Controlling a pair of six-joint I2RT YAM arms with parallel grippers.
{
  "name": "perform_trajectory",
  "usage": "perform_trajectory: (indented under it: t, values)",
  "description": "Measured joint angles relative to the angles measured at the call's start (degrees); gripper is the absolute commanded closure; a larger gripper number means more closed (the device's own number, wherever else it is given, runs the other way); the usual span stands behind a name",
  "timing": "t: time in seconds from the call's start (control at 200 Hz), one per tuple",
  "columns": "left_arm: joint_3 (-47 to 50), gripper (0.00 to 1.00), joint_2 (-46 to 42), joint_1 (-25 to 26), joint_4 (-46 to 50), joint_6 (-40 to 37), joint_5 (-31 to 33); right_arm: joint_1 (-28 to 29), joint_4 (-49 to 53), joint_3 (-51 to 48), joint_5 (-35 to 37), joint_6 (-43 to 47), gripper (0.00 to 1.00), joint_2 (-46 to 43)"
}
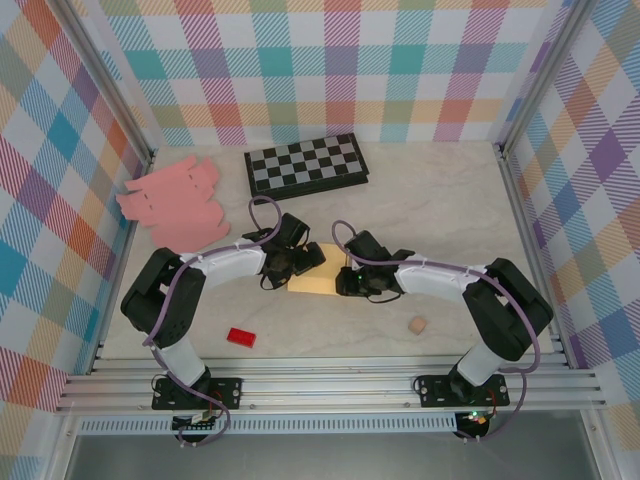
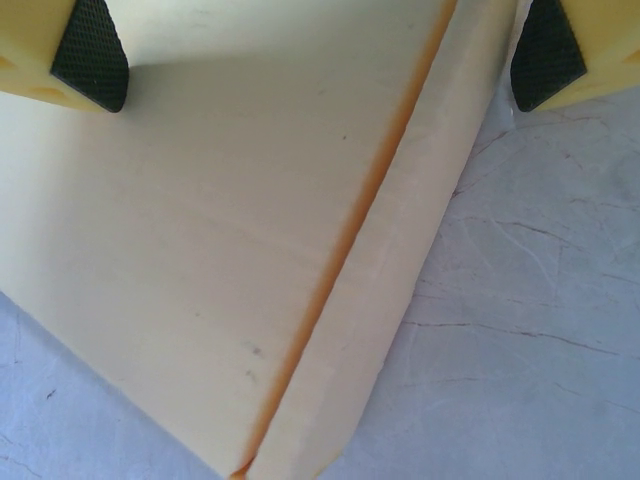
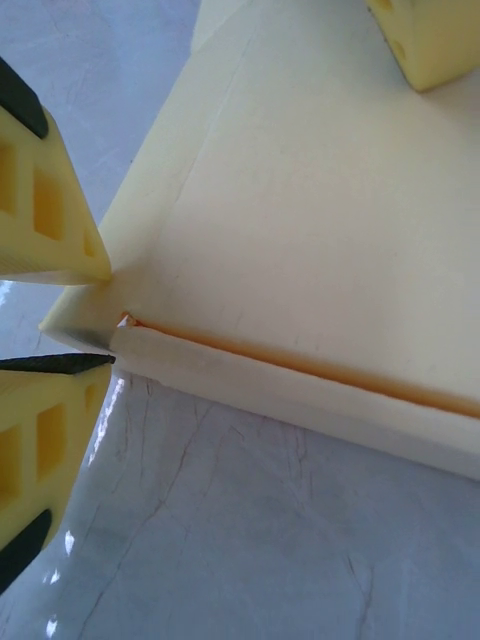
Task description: Fold the paper box
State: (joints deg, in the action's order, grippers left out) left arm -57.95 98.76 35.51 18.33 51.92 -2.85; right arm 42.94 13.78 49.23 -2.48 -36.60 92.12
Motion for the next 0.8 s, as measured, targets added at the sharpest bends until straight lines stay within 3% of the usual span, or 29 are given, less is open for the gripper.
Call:
perform_trajectory:
  t: [0.8]
  values:
    - [0.37,0.03,0.52,0.00,-2.16,3.45,-0.98,0.04,-0.50,1.05,2.73,-4.59,0.73,3.02]
